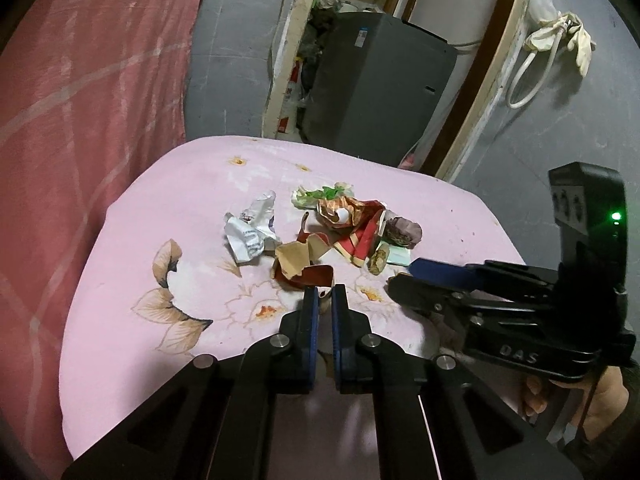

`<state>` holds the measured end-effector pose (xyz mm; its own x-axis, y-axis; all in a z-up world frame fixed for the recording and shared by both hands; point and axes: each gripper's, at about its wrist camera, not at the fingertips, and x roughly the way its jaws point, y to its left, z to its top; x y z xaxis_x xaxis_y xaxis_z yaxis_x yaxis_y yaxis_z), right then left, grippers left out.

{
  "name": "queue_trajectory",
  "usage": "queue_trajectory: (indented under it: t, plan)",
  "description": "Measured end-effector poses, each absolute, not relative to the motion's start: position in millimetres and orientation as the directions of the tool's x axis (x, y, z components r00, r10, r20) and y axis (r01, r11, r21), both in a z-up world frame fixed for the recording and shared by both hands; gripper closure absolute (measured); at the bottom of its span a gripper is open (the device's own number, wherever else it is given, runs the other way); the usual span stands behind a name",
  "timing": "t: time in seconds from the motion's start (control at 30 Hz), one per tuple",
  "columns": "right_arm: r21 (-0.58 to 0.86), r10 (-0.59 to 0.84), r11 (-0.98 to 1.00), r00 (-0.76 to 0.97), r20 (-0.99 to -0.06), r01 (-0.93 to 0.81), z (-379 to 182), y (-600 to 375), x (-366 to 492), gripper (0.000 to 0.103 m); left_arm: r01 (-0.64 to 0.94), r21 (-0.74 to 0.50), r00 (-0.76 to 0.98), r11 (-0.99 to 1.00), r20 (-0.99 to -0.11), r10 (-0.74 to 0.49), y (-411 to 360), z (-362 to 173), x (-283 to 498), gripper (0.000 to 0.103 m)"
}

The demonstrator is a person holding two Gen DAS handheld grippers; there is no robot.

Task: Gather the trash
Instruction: 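Close left tool on red-tan wrapper while right tool closes on brown chip, then carry wrapper in left tool while right tool carries chip over blue bucket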

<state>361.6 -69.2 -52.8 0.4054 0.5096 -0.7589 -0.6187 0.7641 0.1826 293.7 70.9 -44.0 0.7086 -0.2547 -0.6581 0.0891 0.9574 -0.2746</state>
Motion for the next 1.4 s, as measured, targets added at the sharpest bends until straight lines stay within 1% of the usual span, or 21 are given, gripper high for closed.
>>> queue_trajectory:
  t: [0.03,0.17,0.27,0.3,0.6,0.73,0.9,1.1,1.3,1.4]
  plan:
    - [0.186,0.51,0.763,0.4,-0.761,-0.619,-53,-68,362,0.078,0.089,-0.275,0.71,0.957,-0.657,-0.255,71,-43,293,0.099]
    - [0.186,0.514,0.758,0.396,-0.761,-0.625,-52,-68,360,0.081,0.093,-0.27,0.713,0.958,-0.654,-0.253,66,-40,290,0.1]
    - [0.184,0.521,0.76,0.415,-0.746,-0.624,-49,-74,354,0.081,0.105,-0.262,0.718,0.959,-0.647,-0.256,63,-37,287,0.1]
    - [0.182,0.525,0.76,0.424,-0.738,-0.624,-47,-76,352,0.081,0.113,-0.258,0.721,0.959,-0.643,-0.258,61,-35,286,0.103]
    - [0.151,0.537,0.8,0.579,-0.614,-0.581,-9,-124,326,0.081,0.154,-0.222,0.75,0.963,-0.609,-0.26,37,-18,275,0.103]
    - [0.108,0.524,0.818,0.657,-0.542,-0.564,13,-145,309,0.081,0.181,-0.197,0.77,0.964,-0.581,-0.264,23,-5,267,0.103]
    - [0.048,0.492,0.85,0.761,-0.422,-0.524,46,-175,282,0.081,0.228,-0.188,0.813,0.955,-0.503,-0.293,2,20,259,0.103]
    - [-0.018,0.425,0.894,0.861,-0.28,-0.447,85,-216,252,0.081,0.305,-0.187,0.86,0.934,-0.368,-0.354,-37,56,248,0.103]
    - [-0.044,0.35,0.93,0.918,-0.188,-0.364,109,-255,234,0.081,0.399,-0.128,0.878,0.908,-0.232,-0.418,-93,91,237,0.102]
    - [-0.057,0.296,0.95,0.944,-0.148,-0.307,118,-280,224,0.081,0.442,-0.092,0.871,0.892,-0.191,-0.452,-122,101,236,0.103]
